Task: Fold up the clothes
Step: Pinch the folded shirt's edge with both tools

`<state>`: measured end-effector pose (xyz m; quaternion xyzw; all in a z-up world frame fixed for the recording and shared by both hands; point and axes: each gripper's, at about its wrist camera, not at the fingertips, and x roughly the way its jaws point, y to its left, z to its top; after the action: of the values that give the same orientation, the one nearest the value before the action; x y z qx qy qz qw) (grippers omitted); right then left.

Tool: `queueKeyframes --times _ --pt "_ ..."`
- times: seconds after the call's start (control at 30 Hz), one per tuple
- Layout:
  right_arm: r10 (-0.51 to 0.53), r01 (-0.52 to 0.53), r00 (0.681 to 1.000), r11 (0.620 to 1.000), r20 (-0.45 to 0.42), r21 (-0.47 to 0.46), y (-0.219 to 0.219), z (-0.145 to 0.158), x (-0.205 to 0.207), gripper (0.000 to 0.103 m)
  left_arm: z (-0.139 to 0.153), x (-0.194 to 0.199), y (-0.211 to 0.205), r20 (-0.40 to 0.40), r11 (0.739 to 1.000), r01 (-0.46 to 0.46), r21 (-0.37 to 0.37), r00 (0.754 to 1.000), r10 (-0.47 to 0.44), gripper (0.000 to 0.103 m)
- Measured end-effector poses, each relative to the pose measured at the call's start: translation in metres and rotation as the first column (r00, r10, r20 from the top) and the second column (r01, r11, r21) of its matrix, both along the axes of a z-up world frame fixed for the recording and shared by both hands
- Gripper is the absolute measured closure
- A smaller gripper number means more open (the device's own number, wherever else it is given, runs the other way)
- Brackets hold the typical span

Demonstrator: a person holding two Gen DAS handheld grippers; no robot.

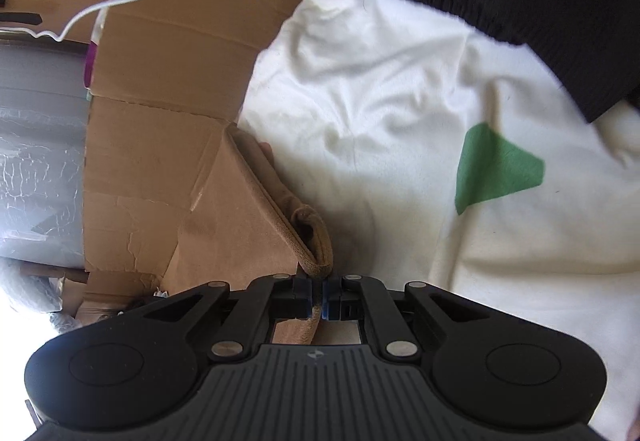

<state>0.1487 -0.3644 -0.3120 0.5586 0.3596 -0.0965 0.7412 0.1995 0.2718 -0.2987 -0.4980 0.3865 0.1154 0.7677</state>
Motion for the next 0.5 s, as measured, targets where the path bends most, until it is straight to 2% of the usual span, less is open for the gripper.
queueKeyframes --times 0.2,0.5 --pt "-0.014 0.013 1.000 1.000 -0.028 -0.016 -0.005 0.013 -0.024 0.101 0.018 -0.021 -0.008 -0.010 0.998 0.051 0.026 0.999 -0.050 0.101" --pt "-0.019 0.016 0.996 0.999 -0.084 -0.037 -0.010 0.024 -0.082 0.101 0.030 -0.067 -0.013 -0.065 0.995 0.097 0.034 0.993 -0.095 0.101"
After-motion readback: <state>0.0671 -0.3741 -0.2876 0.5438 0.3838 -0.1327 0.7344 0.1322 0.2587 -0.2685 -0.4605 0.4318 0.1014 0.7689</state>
